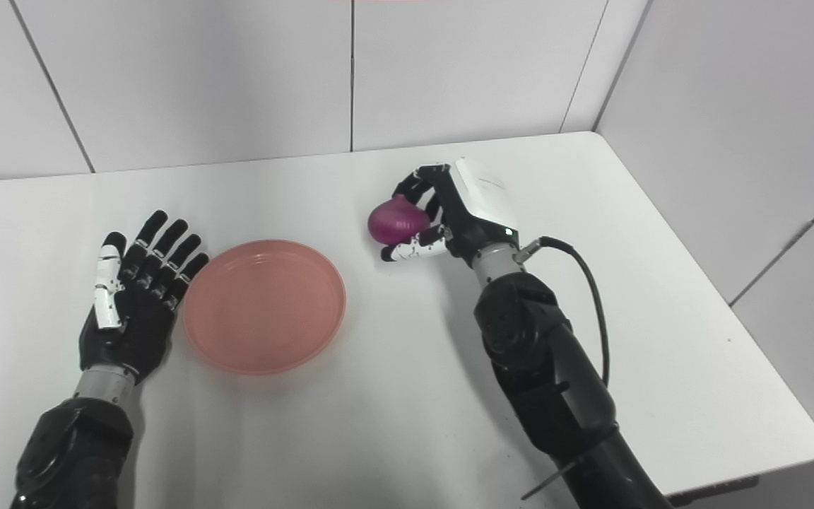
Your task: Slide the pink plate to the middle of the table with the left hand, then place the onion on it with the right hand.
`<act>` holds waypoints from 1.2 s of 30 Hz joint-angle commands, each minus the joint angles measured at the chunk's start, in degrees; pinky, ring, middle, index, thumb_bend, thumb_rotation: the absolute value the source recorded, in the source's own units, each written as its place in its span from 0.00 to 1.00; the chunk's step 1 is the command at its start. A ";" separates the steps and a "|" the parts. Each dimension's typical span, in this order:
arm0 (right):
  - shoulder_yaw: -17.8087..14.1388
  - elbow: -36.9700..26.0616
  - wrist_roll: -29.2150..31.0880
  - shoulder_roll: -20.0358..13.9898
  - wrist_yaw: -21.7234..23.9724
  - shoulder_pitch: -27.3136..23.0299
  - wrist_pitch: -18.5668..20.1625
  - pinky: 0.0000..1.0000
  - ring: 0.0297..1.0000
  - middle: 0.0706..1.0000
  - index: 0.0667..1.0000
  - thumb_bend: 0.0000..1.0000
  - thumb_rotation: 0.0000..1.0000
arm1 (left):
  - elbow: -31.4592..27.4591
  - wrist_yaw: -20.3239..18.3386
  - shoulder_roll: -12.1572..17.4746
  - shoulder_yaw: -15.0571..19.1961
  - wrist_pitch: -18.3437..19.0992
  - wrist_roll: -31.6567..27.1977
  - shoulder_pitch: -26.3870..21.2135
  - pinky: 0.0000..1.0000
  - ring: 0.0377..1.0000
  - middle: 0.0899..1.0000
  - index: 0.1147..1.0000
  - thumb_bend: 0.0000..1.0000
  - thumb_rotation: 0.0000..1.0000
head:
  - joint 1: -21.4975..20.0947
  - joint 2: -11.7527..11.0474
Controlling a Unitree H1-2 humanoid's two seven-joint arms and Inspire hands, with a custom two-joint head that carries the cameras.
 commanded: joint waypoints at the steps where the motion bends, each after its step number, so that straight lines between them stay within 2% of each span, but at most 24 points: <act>1: 0.20 -0.35 -0.39 0.47 -0.78 -2.99 -2.88 0.23 0.28 0.35 0.45 0.51 0.13 | -0.09 1.24 -0.74 -0.88 2.10 1.16 1.35 0.87 0.89 0.89 0.87 0.43 1.00 | 0.23 -0.05; 2: 0.48 -0.07 -0.50 0.80 -0.76 -3.21 -2.86 0.23 0.28 0.35 0.45 0.51 0.13 | -0.25 1.40 -0.95 -1.02 2.14 1.16 1.42 0.87 0.89 0.89 0.87 0.43 1.00 | 1.13 0.06; 3: 0.88 0.25 -0.68 1.17 -0.79 -3.42 -3.01 0.26 0.33 0.41 0.45 0.51 0.13 | -0.40 1.55 -1.14 -1.09 2.21 1.07 1.50 0.88 0.89 0.89 0.88 0.43 1.00 | 1.13 0.06; 6: 2.10 0.99 -1.11 2.52 -0.48 -3.99 -2.77 0.29 0.37 0.45 0.45 0.51 0.14 | -0.74 2.23 -1.81 -1.47 2.17 1.30 1.62 0.88 0.89 0.89 0.87 0.42 1.00 | 3.28 0.32; 14: 5.25 2.33 -1.80 4.92 0.35 -4.97 -3.34 0.28 0.37 0.45 0.45 0.51 0.14 | -0.98 3.43 -3.20 -2.93 1.42 3.30 1.68 0.88 0.88 0.89 0.87 0.42 1.00 | 8.53 0.56; 19: 6.85 2.91 -1.61 6.62 1.43 -5.34 -3.06 0.29 0.37 0.45 0.45 0.51 0.14 | -0.56 4.50 -4.10 -3.27 0.79 4.22 1.56 0.87 0.88 0.88 0.86 0.42 1.00 | 10.39 0.69; 24: 8.84 3.79 -2.60 7.48 1.21 -5.12 -3.61 0.22 0.30 0.40 0.45 0.51 0.14 | -0.27 4.79 -4.49 -3.55 0.25 4.73 1.51 0.85 0.87 0.88 0.86 0.42 1.00 | 11.54 0.82; 36: 11.14 8.51 -1.41 8.92 -0.06 -3.91 -7.71 0.17 0.24 0.34 0.45 0.51 0.14 | -0.47 5.06 -4.76 -3.79 0.18 4.58 1.49 0.84 0.88 0.88 0.87 0.42 1.00 | 11.98 1.31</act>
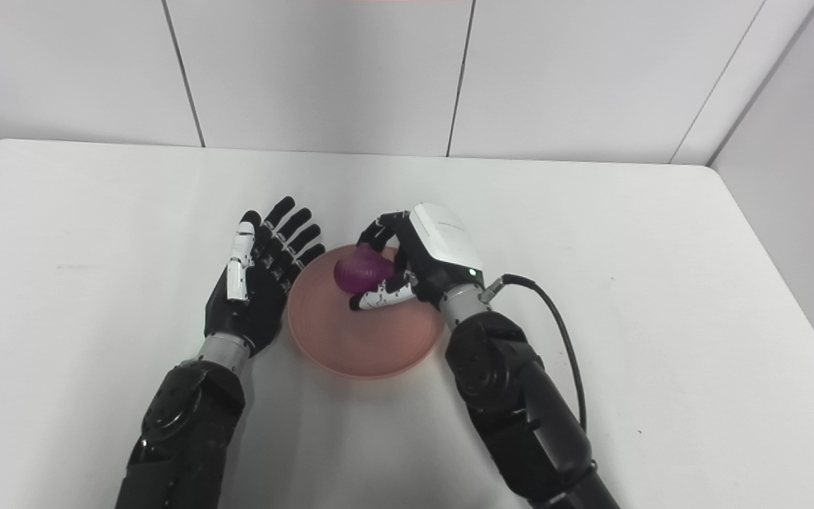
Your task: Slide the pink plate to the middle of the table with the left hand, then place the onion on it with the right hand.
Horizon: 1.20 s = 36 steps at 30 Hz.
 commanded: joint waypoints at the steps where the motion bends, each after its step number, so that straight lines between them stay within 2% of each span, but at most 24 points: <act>1: -0.09 -0.56 -0.14 0.39 -1.64 -0.81 -3.45 0.17 0.24 0.34 0.45 0.51 0.14 | 0.83 0.78 -1.46 -0.35 0.51 0.64 0.59 0.84 0.88 0.88 0.87 0.42 1.00 | 0.06 0.04; 9: 0.87 1.93 -0.34 0.65 -2.89 0.65 -5.40 0.16 0.22 0.32 0.45 0.51 0.13 | 0.55 1.11 -1.39 -0.24 0.77 0.63 0.58 0.83 0.88 0.88 0.86 0.43 1.00 | -0.63 0.19; 11: 0.87 1.90 -0.51 0.71 -3.02 0.86 -5.15 0.18 0.25 0.35 0.45 0.51 0.13 | 0.62 1.21 -1.33 -0.22 0.73 0.68 0.50 0.84 0.88 0.88 0.86 0.43 1.00 | -0.67 0.17; 12: 0.84 1.67 -0.62 0.78 -3.09 1.01 -4.89 0.21 0.30 0.41 0.46 0.51 0.14 | 0.56 1.22 -1.29 -0.23 0.77 0.70 0.50 0.84 0.88 0.88 0.86 0.43 1.00 | -0.67 0.14; 13: 0.78 1.37 -0.70 0.91 -3.13 1.19 -4.54 0.20 0.30 0.41 0.49 0.56 0.15 | 0.55 1.17 -1.25 -0.25 0.75 0.69 0.50 0.84 0.88 0.88 0.86 0.43 1.00 | -0.68 0.14; 14: 0.74 1.11 -0.77 1.02 -3.12 1.33 -4.23 0.16 0.24 0.36 0.59 0.69 0.18 | 0.56 1.10 -1.18 -0.29 0.72 0.72 0.48 0.85 0.88 0.88 0.86 0.43 1.00 | -0.74 0.16; 16: 0.73 0.52 -1.06 1.16 -2.98 1.58 -3.68 0.15 0.22 0.34 0.63 0.73 0.19 | 0.56 1.13 -1.13 -0.29 0.74 0.83 0.47 0.85 0.88 0.88 0.86 0.43 1.00 | -0.85 0.19; 17: 0.74 0.19 -1.26 1.20 -2.86 1.69 -3.44 0.16 0.24 0.35 0.66 0.79 0.24 | 0.52 1.20 -1.14 -0.26 0.78 0.91 0.46 0.85 0.88 0.88 0.86 0.43 1.00 | -0.85 0.19; 18: 0.79 -0.36 -1.48 1.15 -2.64 1.85 -3.30 0.16 0.24 0.35 0.67 0.81 0.26 | 0.43 1.20 -1.11 -0.25 0.86 0.96 0.50 0.85 0.88 0.88 0.86 0.43 1.00 | -0.99 0.21; 19: 0.78 -0.73 -1.66 1.13 -2.44 1.96 -3.26 0.25 0.34 0.44 0.69 0.85 0.29 | 0.37 1.19 -1.09 -0.25 0.92 1.00 0.53 0.85 0.88 0.88 0.86 0.43 1.00 | -1.01 0.22; 20: 0.76 -1.17 -1.76 1.00 -1.91 2.06 -3.28 0.29 0.40 0.49 0.70 0.87 0.30 | 0.31 1.23 -1.05 -0.24 0.99 1.07 0.52 0.86 0.88 0.88 0.86 0.43 1.00 | -1.15 0.24; 21: 0.69 -1.48 -1.86 0.93 -1.47 2.13 -3.31 0.43 0.55 0.63 0.73 0.91 0.33 | 0.27 1.27 -1.03 -0.24 1.04 1.12 0.51 0.85 0.87 0.88 0.86 0.43 1.00 | -1.15 0.24; 23: 0.65 -2.34 -2.27 0.51 -0.30 2.36 -3.41 0.62 0.71 0.75 0.78 0.96 0.39 | 0.21 1.31 -0.97 -0.19 1.18 1.12 0.44 0.85 0.87 0.87 0.85 0.43 1.00 | -1.24 0.23; 25: 0.74 -3.08 -2.88 0.00 0.77 2.55 -3.51 0.65 0.74 0.77 0.79 0.97 0.41 | 0.25 1.26 -0.91 -0.11 1.24 1.02 0.36 0.84 0.87 0.87 0.85 0.43 1.00 | -1.26 0.28; 26: 0.77 -3.40 -3.19 -0.23 1.28 2.64 -3.59 0.71 0.76 0.80 0.83 0.99 0.46 | 0.26 1.24 -0.89 -0.07 1.27 0.96 0.34 0.84 0.87 0.87 0.85 0.43 1.00 | -1.26 0.28; 31: 0.80 -5.07 -3.17 -1.44 4.29 3.29 -3.87 0.86 0.85 0.88 0.92 1.00 0.54 | 0.27 1.23 -0.76 0.02 1.36 0.90 0.34 0.84 0.87 0.87 0.85 0.43 1.00 | -1.44 0.31; 36: 0.22 -6.09 -2.35 -2.42 4.44 4.46 -5.61 0.92 0.91 0.94 0.97 1.00 0.60 | 0.14 1.30 -0.90 0.33 1.57 0.45 0.38 0.85 0.87 0.87 0.85 0.43 1.00 | -1.56 0.30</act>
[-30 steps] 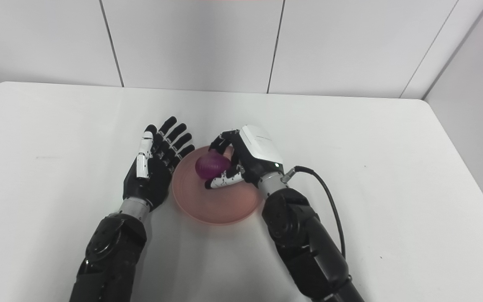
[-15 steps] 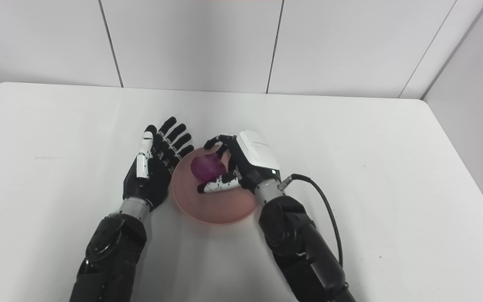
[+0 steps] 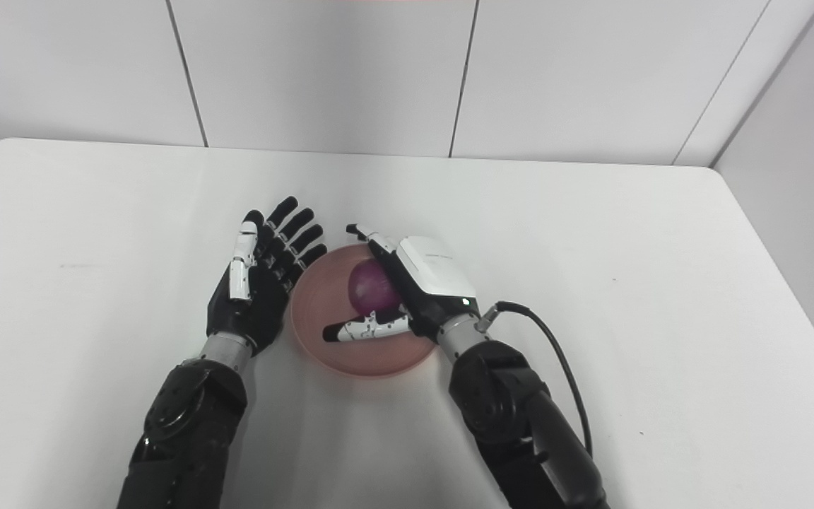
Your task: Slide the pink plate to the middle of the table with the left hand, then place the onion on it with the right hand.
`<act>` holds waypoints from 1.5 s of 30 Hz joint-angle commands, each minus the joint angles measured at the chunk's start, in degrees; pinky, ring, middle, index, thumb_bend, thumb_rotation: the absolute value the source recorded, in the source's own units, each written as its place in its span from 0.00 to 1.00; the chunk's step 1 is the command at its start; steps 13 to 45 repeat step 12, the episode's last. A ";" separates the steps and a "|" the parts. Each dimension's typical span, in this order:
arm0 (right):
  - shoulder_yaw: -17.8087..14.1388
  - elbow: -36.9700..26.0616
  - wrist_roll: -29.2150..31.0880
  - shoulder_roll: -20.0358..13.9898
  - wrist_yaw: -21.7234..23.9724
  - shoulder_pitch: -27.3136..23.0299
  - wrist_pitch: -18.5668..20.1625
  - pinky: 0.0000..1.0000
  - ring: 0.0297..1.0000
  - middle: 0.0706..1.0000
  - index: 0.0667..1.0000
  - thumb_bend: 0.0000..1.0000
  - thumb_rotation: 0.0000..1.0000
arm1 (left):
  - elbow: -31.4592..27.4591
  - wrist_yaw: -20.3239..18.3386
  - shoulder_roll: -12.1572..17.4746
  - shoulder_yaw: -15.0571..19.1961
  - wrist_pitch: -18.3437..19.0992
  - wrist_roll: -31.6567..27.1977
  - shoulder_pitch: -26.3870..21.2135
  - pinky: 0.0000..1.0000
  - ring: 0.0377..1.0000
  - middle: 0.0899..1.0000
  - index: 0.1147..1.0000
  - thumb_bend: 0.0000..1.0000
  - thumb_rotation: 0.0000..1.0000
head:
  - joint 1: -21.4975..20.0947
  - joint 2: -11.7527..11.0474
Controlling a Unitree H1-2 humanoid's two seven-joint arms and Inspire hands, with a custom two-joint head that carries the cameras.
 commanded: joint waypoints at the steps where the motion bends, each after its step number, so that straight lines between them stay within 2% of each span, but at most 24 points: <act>1: -0.91 -1.81 0.49 -0.92 -0.43 0.04 -2.48 0.93 0.92 0.95 0.97 1.00 0.61 | 0.25 0.77 -0.90 0.23 1.54 -0.06 0.38 0.85 0.87 0.87 0.85 0.43 1.00 | -0.11 -0.08; 5: -2.26 -3.24 1.59 -1.35 -1.85 1.04 -3.87 0.97 0.96 0.99 1.00 1.00 0.68 | 0.23 0.71 -0.87 0.33 1.64 -0.27 0.36 0.85 0.87 0.88 0.86 0.43 1.00 | -0.33 -0.13; 8: -3.60 -4.71 2.09 -0.98 -2.29 1.59 -3.73 0.98 0.98 1.00 1.00 1.00 0.69 | 0.25 0.66 -0.72 0.21 1.62 -0.03 0.38 0.85 0.87 0.88 0.86 0.43 1.00 | -0.52 -0.25; 10: -4.92 -5.65 2.85 -0.47 -3.33 2.09 -4.06 0.98 0.98 1.00 1.00 1.00 0.70 | 0.24 0.66 -0.72 0.26 1.68 -0.08 0.39 0.86 0.88 0.88 0.87 0.43 1.00 | -0.66 -0.33; 12: -6.57 -6.39 4.42 0.03 -4.77 2.61 -4.87 0.94 0.99 1.00 1.00 1.00 0.71 | 0.20 0.75 -0.83 0.43 1.81 -0.28 0.38 0.86 0.88 0.88 0.86 0.43 1.00 | -0.80 -0.40; 45: -6.57 -6.39 4.42 0.03 -4.77 2.61 -4.87 0.94 0.99 1.00 1.00 1.00 0.71 | 0.20 0.75 -0.83 0.43 1.81 -0.28 0.38 0.86 0.88 0.88 0.86 0.43 1.00 | -0.80 -0.40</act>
